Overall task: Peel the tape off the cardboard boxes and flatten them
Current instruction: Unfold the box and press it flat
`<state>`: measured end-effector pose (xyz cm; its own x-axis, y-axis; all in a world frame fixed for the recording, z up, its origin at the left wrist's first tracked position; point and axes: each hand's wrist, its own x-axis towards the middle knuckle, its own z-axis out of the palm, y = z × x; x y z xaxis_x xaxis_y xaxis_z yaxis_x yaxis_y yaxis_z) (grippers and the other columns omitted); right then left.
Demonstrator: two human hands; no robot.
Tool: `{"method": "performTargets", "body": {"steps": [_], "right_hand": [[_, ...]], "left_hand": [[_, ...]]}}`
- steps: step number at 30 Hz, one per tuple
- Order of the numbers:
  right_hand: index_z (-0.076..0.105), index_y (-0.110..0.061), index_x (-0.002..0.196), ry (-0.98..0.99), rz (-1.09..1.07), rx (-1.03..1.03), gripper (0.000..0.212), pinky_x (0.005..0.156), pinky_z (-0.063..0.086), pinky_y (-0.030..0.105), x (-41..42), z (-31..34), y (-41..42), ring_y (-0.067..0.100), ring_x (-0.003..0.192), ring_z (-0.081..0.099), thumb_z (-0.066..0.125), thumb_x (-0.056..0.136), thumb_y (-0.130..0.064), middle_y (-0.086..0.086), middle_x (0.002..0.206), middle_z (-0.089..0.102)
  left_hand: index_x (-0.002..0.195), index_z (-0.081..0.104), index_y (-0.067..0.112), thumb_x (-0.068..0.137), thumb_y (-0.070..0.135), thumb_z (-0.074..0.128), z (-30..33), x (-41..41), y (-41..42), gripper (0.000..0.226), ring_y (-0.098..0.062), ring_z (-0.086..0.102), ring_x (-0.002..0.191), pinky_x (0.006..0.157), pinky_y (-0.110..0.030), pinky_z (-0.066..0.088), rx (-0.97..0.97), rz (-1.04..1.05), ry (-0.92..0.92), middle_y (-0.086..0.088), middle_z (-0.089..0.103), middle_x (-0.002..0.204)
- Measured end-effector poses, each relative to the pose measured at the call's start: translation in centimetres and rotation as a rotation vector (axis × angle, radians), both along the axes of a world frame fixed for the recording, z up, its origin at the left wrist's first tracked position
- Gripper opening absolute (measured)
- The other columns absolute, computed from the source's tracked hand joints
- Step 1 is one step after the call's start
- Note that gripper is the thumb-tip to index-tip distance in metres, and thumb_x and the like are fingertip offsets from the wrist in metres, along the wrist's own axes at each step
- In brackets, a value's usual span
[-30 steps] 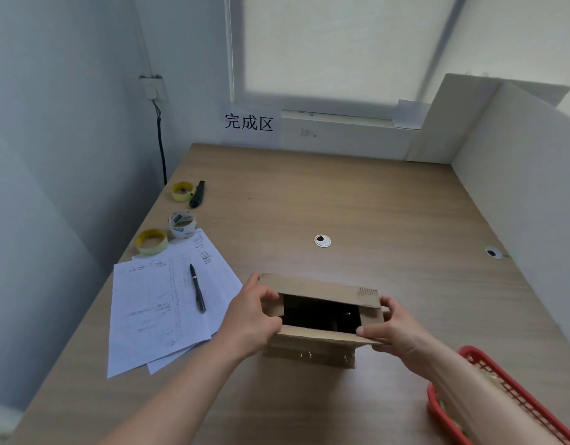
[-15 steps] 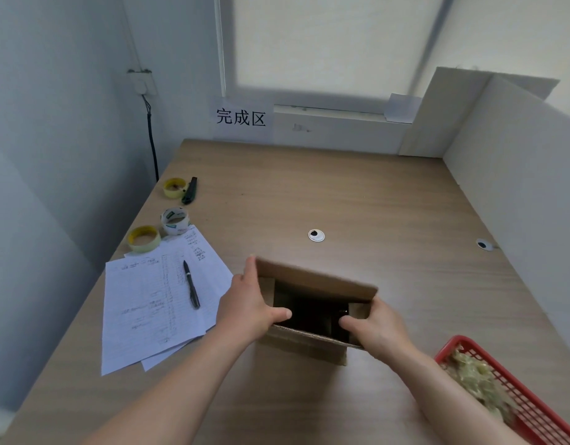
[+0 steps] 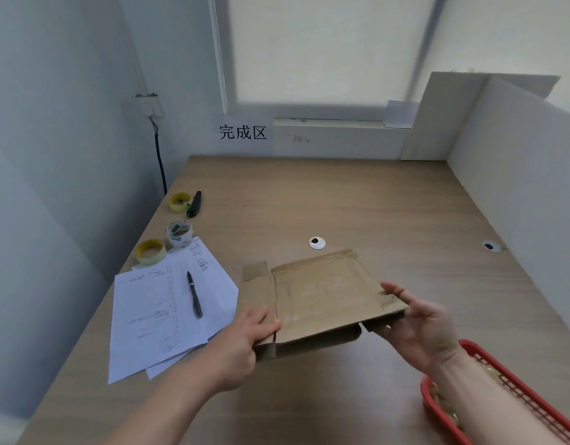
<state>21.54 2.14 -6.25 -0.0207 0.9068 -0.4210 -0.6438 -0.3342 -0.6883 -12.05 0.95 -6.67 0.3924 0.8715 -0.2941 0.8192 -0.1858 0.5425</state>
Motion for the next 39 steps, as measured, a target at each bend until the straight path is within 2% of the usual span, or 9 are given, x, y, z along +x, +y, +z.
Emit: {"method": "performTargets", "body": {"steps": [3,7,11,15,18,23,27,34,39], "right_hand": [[0.064,-0.002,0.094,-0.176,0.109,-0.258,0.026,0.069,0.056,0.059,-1.4,-3.1,-1.3,0.037,0.082,0.058,0.046,0.085,-0.019,0.015,0.085,0.064],[0.061,-0.014,0.08,-1.087,0.406,-0.404,0.017,0.067,0.047,0.032,-4.3,-10.2,-6.0,0.024,0.071,0.061,0.077,0.081,-0.019,0.004,0.074,0.065],[0.055,-0.024,0.086,-1.441,0.51,-0.303,0.023,0.08,0.047,0.03,-6.3,-13.6,-9.4,0.021,0.092,0.061,0.075,0.075,-0.028,0.0,0.096,0.064],[0.055,-0.033,0.112,-1.841,0.656,-0.106,0.046,0.109,0.036,0.036,-7.1,-14.1,-9.1,0.025,0.136,0.039,0.066,0.067,-0.034,0.003,0.146,0.037],[0.047,-0.03,0.136,-1.809,0.687,0.164,0.066,0.118,0.023,0.039,-8.5,-14.0,-7.1,0.023,0.151,0.016,0.065,0.072,-0.035,0.0,0.165,0.013],[0.009,-0.032,0.158,-1.959,0.932,0.386,0.078,0.121,0.006,0.05,-11.2,-16.2,-2.7,0.02,0.152,-0.016,0.037,0.092,-0.064,-0.003,0.165,-0.017],[-0.006,-0.034,0.157,-1.959,1.069,0.488,0.083,0.121,-0.001,0.053,-11.8,-17.6,-0.1,0.015,0.147,-0.03,0.017,0.089,-0.076,-0.009,0.16,-0.029],[0.017,-0.039,0.155,-2.055,0.898,0.5,0.082,0.11,0.019,0.046,-12.2,-18.4,1.1,0.02,0.149,0.012,0.024,0.086,-0.082,-0.009,0.166,0.01],[0.014,-0.039,0.156,-2.056,0.765,0.318,0.082,0.111,0.015,0.047,-11.7,-18.8,2.3,0.019,0.149,0.01,0.023,0.085,-0.08,-0.006,0.167,0.003]], "left_hand": [[0.155,0.027,0.039,0.085,-0.013,0.027,-2.5,-0.9,-2.1,0.087,-0.014,-0.012,0.152,0.119,-0.03,-0.006,-0.044,-0.005,0.091,0.013,-0.004,0.166],[0.156,0.028,0.036,0.086,-0.01,0.028,-7.6,-1.6,-6.7,0.083,-0.016,-0.031,0.145,0.116,-0.029,-0.01,-0.112,-0.049,0.132,0.01,-0.016,0.165],[0.155,0.03,0.034,0.085,-0.006,0.028,-11.6,-1.8,-10.4,0.081,-0.02,-0.036,0.141,0.115,-0.028,-0.011,-0.167,-0.038,0.161,0.009,-0.022,0.163],[0.142,0.052,0.033,0.074,0.024,0.035,-12.5,-1.6,-10.7,0.071,-0.023,-0.007,0.153,0.125,-0.035,0.008,-0.166,0.022,0.197,0.009,0.003,0.166],[0.126,0.059,0.026,0.077,0.042,0.038,-12.1,-1.1,-8.0,0.055,-0.023,0.024,0.143,0.113,-0.039,0.034,0.017,0.026,0.265,0.001,0.034,0.144],[0.157,-0.007,0.027,0.063,0.066,0.078,-13.9,0.1,-2.2,0.132,-0.036,-0.022,0.149,0.119,-0.059,0.008,0.007,-0.105,0.444,-0.001,-0.025,0.162],[0.155,-0.018,0.025,0.042,0.078,0.08,-15.6,0.1,1.0,0.159,-0.037,-0.034,0.144,0.116,-0.063,-0.004,-0.015,-0.245,0.498,-0.007,-0.038,0.157],[0.151,-0.025,0.034,0.031,0.085,0.074,-18.2,-0.6,1.8,0.164,-0.029,-0.047,0.136,0.104,-0.058,-0.029,-0.008,-0.233,0.401,-0.001,-0.048,0.151],[0.155,0.002,0.043,0.05,0.094,0.049,-17.5,-0.9,1.8,0.125,-0.021,-0.022,0.149,0.117,-0.054,-0.002,0.104,-0.102,0.302,0.007,-0.015,0.165]]}}
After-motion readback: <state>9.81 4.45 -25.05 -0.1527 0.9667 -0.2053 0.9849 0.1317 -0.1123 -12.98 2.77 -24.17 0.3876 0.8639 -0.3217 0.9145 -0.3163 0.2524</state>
